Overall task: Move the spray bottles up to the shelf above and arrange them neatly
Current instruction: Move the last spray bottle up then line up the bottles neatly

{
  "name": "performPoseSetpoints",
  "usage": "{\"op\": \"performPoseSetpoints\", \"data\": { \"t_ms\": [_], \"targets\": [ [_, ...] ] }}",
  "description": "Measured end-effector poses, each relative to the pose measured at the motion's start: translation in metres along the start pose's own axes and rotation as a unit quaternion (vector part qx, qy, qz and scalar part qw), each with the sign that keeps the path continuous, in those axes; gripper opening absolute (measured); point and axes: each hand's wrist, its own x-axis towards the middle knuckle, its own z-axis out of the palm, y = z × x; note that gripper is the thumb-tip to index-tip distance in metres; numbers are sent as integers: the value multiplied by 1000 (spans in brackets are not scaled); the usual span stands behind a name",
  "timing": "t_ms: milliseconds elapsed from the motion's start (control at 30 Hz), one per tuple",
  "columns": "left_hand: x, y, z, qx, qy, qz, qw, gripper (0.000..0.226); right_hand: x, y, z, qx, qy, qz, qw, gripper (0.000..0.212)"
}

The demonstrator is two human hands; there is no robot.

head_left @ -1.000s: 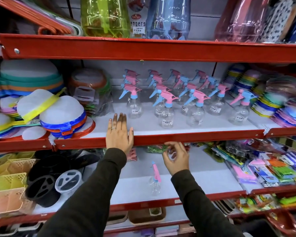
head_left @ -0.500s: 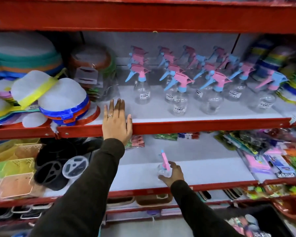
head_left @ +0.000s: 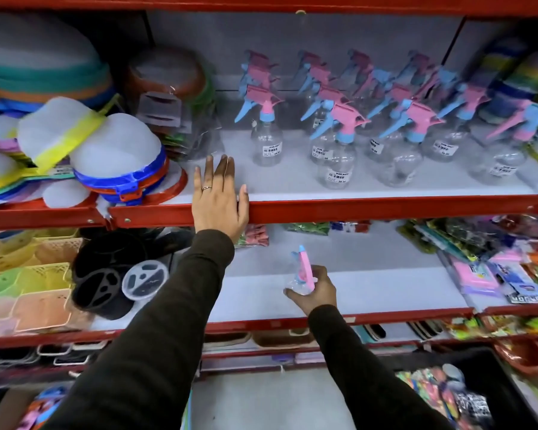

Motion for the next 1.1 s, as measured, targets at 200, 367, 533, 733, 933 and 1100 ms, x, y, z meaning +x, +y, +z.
{"op": "performPoseSetpoints", "data": {
  "t_ms": [200,367,533,733,933,1100],
  "targets": [
    [-1,2,-7,10,-14,-1,1000,66,-19,-36,-22,-4,19,-135,991,52],
    [-1,2,-6,7,-11,0,1000,67,-29,-73,-41,4,56,-224,973,60],
    [-1,2,-7,2,-3,-3,1000,66,-30,-113,-61,17,110,-314,943,58],
    [-1,1,-5,5,-5,-3,1000,67,-21,-166,-71,40,154,-388,908,56],
    [-1,0,-5,0,0,-2,1000,67,6,-213,-64,12,142,-362,921,62],
    [0,0,-5,13,-3,-3,1000,64,35,-227,-52,-31,104,-329,938,69]
  ]
}}
